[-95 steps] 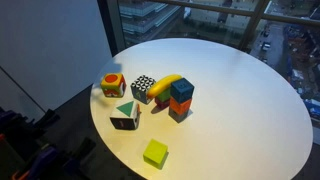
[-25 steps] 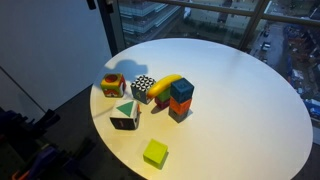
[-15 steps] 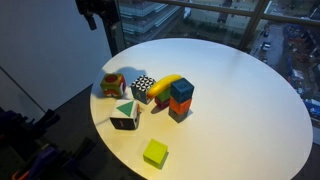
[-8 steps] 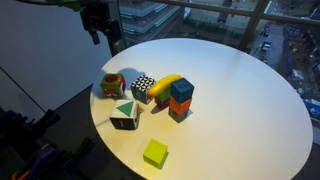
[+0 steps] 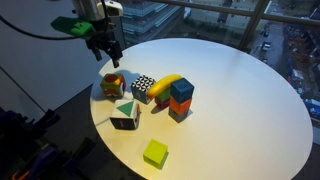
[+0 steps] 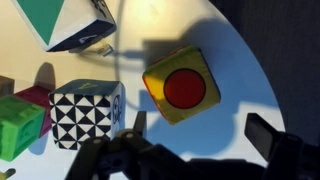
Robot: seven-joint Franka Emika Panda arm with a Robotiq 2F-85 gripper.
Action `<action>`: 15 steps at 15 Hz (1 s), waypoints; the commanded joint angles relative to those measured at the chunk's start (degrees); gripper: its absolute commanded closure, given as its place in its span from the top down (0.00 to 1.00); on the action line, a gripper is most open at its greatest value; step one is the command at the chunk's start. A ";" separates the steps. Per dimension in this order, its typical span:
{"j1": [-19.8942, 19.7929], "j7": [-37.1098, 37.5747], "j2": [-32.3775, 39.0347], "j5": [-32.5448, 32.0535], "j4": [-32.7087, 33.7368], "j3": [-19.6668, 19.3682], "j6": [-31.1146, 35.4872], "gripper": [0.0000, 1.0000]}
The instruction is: Place the multicolor block on the black and white block
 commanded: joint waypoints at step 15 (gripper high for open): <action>0.16 -1.67 5.58 -9.61 -0.12 0.37 2.85 1.00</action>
